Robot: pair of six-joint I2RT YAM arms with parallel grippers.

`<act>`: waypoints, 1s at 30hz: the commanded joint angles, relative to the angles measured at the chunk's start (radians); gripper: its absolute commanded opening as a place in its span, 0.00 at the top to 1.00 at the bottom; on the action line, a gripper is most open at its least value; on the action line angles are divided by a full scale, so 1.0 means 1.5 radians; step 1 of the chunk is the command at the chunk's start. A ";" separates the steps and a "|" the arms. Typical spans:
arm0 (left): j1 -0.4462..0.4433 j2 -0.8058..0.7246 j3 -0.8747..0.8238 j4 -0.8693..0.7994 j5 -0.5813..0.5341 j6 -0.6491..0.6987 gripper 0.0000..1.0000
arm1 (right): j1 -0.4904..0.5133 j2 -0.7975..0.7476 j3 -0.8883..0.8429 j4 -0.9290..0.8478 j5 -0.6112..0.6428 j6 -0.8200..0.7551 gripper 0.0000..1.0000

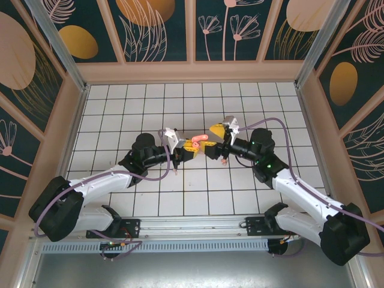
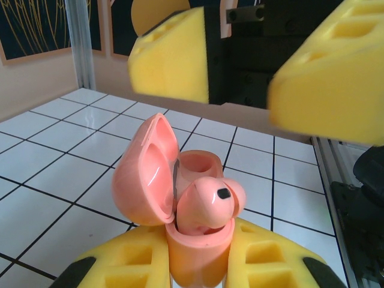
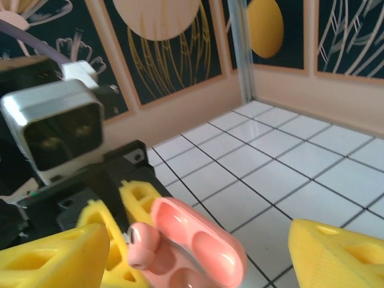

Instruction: Insert the wireless bluetooth earbuds into the charging case

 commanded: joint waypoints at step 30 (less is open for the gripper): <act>-0.005 -0.010 0.013 0.032 0.009 0.000 0.92 | 0.007 0.052 0.024 0.002 -0.031 -0.015 0.17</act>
